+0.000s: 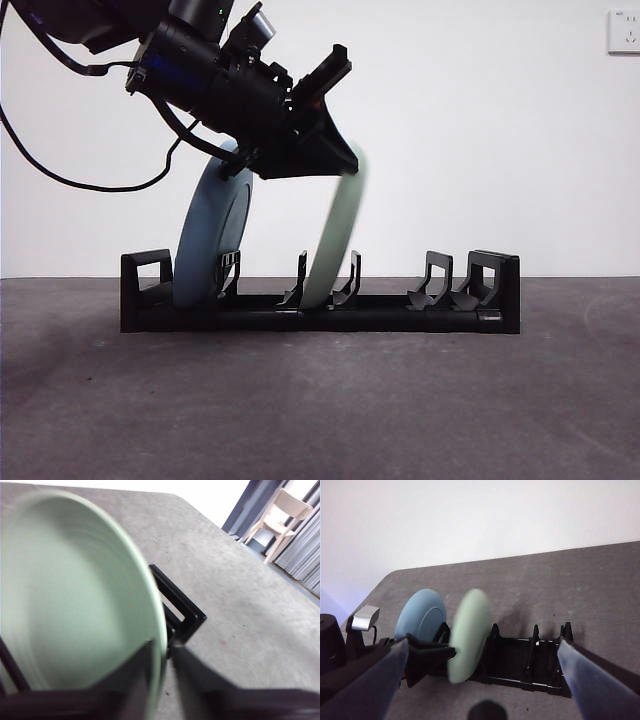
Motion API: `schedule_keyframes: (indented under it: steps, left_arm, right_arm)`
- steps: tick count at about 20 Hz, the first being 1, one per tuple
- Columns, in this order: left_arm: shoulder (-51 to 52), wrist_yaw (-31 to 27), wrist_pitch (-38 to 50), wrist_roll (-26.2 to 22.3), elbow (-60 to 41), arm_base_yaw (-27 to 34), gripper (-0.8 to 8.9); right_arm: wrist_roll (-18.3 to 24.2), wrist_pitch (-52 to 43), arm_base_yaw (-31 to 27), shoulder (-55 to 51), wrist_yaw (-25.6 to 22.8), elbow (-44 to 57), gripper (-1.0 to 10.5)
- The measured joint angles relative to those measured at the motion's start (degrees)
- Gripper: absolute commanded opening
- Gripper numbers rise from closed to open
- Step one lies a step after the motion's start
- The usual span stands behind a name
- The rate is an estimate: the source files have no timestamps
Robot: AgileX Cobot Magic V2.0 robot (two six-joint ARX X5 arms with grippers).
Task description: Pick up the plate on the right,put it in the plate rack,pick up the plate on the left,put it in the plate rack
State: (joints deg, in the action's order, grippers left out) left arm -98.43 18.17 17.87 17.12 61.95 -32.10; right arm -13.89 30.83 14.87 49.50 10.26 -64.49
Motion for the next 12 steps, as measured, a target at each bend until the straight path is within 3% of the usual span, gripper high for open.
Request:
schedule_keyframes:
  steps: [7, 12]
  left_arm:
    - [0.0, 0.3, 0.2, -0.2, 0.0, 0.0, 2.65]
    - [2.3, 4.0, 0.5, -1.8, 0.0, -1.3, 2.47]
  right_arm:
    - [0.0, 0.0, 0.0, 0.0, 0.0, 0.0, 5.0]
    - [0.0, 0.0, 0.0, 0.0, 0.0, 0.0, 4.8]
